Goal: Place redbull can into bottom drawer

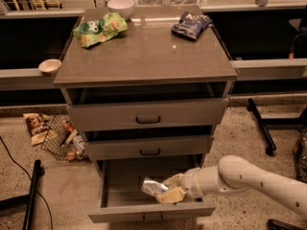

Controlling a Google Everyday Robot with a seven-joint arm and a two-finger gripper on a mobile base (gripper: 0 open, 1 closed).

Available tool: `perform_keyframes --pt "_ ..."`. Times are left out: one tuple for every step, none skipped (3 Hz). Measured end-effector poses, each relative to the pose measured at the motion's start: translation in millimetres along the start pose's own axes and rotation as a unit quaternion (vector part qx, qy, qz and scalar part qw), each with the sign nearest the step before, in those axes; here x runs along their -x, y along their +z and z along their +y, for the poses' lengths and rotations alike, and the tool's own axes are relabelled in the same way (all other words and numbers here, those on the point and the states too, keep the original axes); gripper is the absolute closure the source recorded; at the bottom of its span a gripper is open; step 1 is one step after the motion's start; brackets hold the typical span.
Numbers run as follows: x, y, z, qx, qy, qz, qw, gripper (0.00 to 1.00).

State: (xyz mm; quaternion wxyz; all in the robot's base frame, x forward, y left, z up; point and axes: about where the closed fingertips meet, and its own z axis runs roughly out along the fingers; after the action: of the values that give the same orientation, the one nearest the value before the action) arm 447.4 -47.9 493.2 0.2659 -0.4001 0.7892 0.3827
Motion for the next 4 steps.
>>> perform_keyframes --pt "-40 48 -8 0.029 0.036 -0.016 0.9988 1.00" --pt "-56 65 -4 0.045 0.054 -0.020 0.9973 1.00" --pt "-56 65 -4 0.045 0.054 -0.020 0.9973 1.00" --pt "-55 68 -1 0.059 0.055 -0.025 0.9964 1.00"
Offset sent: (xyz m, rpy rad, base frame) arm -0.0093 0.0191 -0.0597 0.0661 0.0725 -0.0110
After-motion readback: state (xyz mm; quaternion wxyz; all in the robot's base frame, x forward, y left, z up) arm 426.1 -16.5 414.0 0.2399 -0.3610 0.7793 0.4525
